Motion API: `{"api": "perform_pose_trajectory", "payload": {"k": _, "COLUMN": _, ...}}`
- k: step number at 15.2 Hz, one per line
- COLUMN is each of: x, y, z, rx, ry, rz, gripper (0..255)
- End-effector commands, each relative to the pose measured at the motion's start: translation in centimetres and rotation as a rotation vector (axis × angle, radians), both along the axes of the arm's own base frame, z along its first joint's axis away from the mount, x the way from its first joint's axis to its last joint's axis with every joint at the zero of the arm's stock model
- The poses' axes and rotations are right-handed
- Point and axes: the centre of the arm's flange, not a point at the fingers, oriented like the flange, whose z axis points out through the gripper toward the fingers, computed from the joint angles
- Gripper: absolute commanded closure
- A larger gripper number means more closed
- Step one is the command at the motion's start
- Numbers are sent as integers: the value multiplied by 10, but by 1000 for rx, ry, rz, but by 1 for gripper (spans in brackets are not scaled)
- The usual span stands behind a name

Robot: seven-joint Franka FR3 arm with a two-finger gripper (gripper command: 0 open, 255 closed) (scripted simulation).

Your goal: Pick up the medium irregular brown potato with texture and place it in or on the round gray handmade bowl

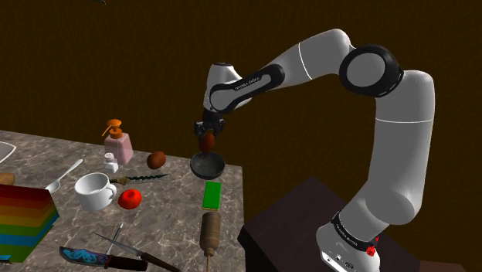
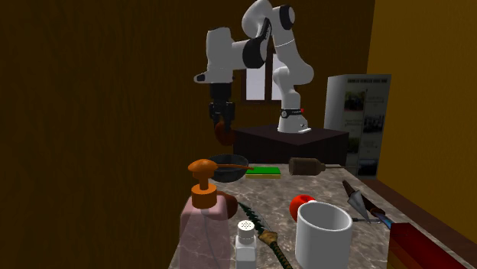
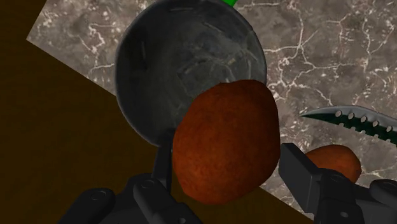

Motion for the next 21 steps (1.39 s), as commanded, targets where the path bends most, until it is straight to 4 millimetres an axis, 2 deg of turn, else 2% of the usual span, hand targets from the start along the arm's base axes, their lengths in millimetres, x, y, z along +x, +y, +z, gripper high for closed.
{"api": "perform_pose_trajectory", "payload": {"k": 1, "x": 0, "y": -6, "z": -16, "rx": -3, "ry": 7, "rz": -5, "gripper": 255}}
{"api": "perform_pose_trajectory", "payload": {"k": 13, "x": 0, "y": -6, "z": -82, "rx": -3, "ry": 7, "rz": -5, "gripper": 255}}
{"api": "perform_pose_trajectory", "payload": {"k": 21, "x": 0, "y": -6, "z": -82, "rx": -3, "ry": 7, "rz": -5, "gripper": 255}}
